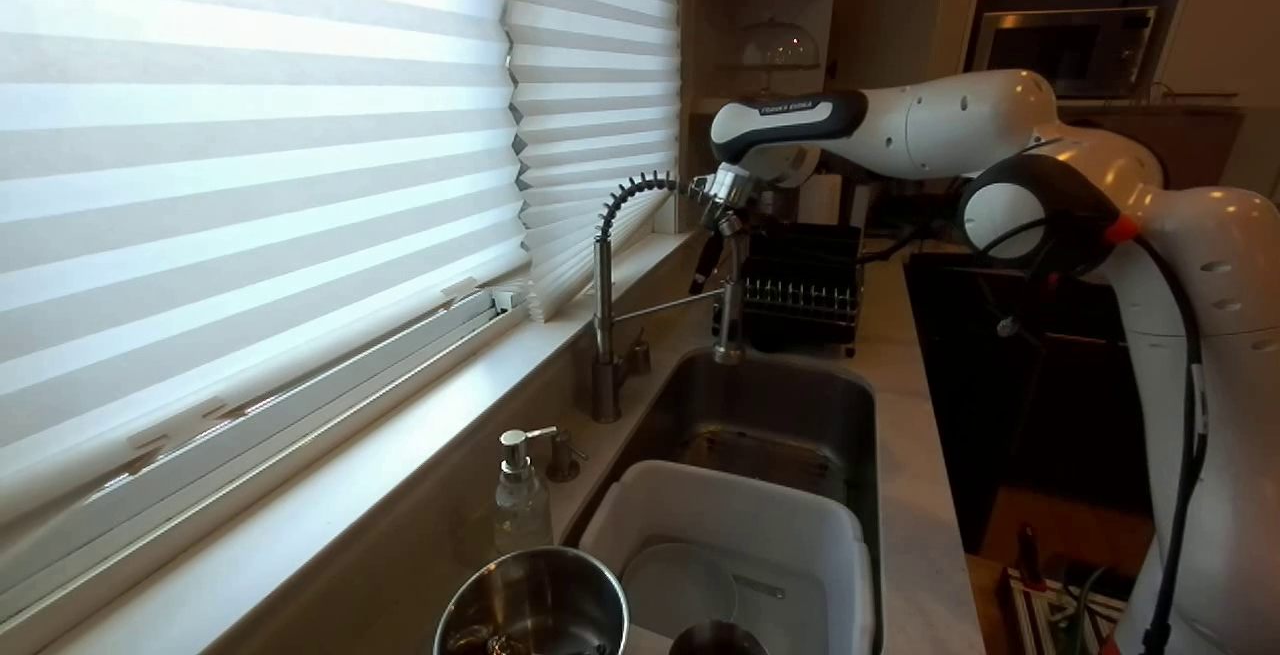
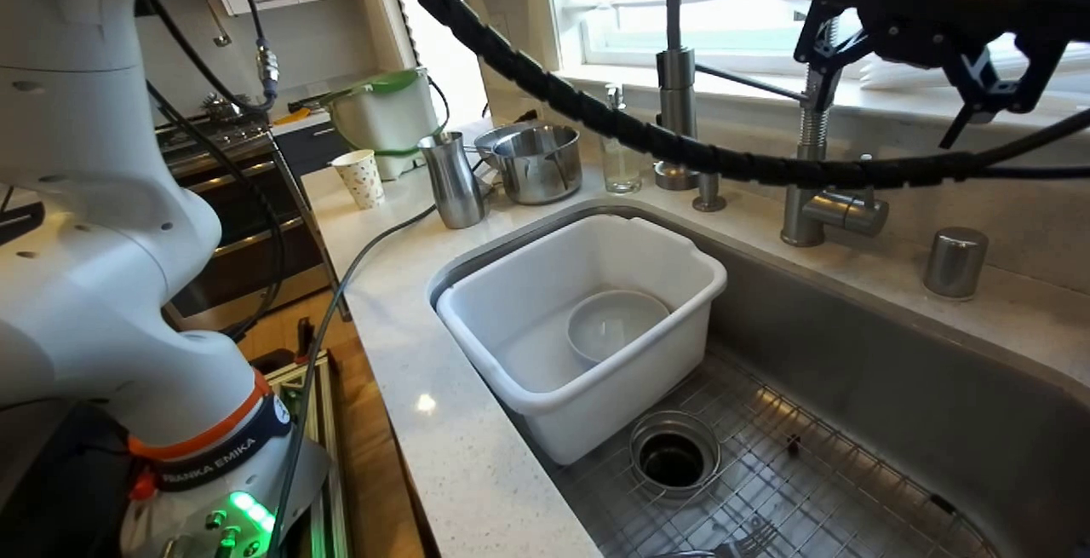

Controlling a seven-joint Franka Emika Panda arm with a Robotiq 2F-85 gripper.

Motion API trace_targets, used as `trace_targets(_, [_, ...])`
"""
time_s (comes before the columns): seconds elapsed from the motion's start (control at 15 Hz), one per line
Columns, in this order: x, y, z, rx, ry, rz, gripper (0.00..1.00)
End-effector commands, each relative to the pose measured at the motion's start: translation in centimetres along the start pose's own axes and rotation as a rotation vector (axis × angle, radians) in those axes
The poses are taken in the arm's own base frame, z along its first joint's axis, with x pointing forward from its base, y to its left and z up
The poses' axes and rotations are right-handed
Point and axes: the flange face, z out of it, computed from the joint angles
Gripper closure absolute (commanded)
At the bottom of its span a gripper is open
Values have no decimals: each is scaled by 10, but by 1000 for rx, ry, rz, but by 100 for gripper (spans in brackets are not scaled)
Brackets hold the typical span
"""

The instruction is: Turn off the faucet

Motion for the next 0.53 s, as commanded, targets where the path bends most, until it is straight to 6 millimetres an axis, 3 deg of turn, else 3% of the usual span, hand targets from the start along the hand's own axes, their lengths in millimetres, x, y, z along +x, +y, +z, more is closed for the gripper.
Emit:
trace_targets(0.0, [-27,-6,-38,-45,-32,-10,0])
trace_targets(0.47, [-61,-30,-97,-109,-63,-3,0])
